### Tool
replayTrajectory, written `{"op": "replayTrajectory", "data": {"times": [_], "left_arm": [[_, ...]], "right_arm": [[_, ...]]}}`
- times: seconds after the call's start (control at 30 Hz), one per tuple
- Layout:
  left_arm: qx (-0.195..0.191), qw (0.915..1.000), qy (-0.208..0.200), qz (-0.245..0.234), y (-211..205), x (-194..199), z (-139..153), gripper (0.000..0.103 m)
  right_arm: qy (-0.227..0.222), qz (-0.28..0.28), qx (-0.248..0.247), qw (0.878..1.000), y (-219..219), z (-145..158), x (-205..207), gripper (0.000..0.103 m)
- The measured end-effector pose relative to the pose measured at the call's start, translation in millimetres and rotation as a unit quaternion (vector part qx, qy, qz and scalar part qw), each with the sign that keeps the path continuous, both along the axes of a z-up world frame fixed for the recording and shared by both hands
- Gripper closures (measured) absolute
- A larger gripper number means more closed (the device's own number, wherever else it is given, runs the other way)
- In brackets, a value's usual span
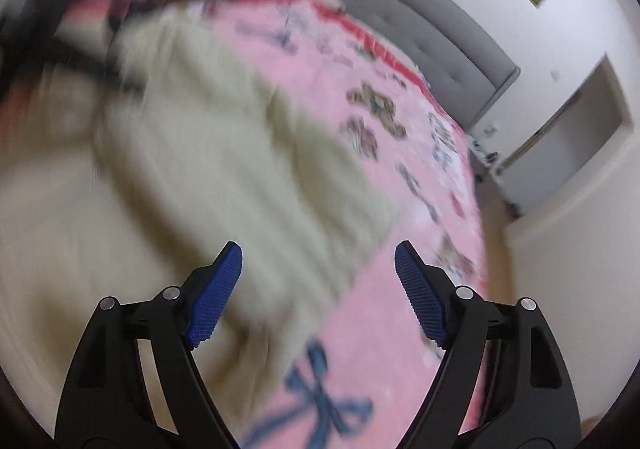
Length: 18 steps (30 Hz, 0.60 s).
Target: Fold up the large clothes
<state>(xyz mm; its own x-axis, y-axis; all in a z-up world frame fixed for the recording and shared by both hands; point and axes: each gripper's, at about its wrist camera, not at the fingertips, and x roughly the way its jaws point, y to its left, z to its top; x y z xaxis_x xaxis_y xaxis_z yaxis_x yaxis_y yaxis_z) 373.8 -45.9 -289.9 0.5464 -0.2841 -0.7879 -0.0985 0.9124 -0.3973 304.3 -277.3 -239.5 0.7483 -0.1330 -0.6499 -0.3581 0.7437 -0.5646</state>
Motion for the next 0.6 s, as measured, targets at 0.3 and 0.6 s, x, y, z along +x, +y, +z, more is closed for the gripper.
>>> {"op": "replayTrajectory", "data": {"times": [0.3,0.6], "left_arm": [[0.02,0.9998,0.001,0.002,-5.1,-3.5,3.4,0.071],[0.025,0.9996,0.009,0.011,-8.1,-1.9,1.2,0.071]], "right_arm": [[0.015,-0.011,-0.08,0.997,16.2,-52.0,8.9,0.068],[0.06,0.018,-0.044,0.997,-0.4,-51.8,12.0,0.079]]}}
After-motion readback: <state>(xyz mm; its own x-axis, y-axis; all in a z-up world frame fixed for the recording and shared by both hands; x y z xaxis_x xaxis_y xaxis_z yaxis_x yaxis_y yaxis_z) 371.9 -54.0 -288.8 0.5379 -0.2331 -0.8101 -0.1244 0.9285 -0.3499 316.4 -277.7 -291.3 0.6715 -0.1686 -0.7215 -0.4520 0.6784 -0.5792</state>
